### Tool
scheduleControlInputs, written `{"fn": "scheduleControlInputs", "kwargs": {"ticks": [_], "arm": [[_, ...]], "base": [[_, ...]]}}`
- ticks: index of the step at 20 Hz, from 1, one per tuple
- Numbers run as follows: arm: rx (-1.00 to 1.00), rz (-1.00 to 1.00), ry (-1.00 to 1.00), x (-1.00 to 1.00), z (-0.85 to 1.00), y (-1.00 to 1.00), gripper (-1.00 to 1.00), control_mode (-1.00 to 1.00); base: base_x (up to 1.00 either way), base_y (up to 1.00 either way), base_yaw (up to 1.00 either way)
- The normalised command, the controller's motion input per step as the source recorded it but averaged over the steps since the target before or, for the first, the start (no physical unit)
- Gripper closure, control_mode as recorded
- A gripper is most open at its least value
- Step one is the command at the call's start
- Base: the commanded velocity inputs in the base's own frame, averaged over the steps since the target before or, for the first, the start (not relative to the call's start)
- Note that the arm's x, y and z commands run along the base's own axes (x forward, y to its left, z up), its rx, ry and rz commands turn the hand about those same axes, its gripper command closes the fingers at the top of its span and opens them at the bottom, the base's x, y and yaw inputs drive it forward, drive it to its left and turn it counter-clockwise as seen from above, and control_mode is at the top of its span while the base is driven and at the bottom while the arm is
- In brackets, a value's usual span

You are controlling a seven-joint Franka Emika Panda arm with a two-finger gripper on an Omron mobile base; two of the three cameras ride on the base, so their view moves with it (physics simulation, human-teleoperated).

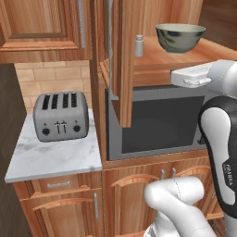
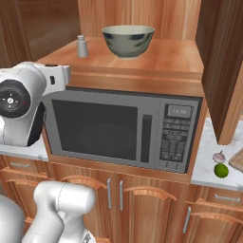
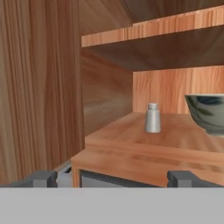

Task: Open the cabinet. Place the bowl and condiment on the counter. Then place the lime and garlic on the cutting board.

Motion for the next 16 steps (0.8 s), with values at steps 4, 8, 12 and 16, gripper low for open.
{"fn": "scheduleControlInputs", "kwargs": {"ticks": [4, 8, 12, 16], "arm": [[0.0, -0.02, 0.0, 0.02, 0.0, 0.0, -1.0, -1.0], [0.0, 0.0, 0.0, 0.1, 0.0, 0.0, -1.0, -1.0], [0.0, 0.0, 0.0, 0.2, 0.0, -0.01, -1.0, -1.0], [0.0, 0.0, 0.0, 0.28, 0.0, 0.0, -1.0, -1.0]], "base": [[0.0, 0.0, 0.0], [0.0, 0.0, 0.0], [0.0, 0.0, 0.0], [0.0, 0.0, 0.0]]}}
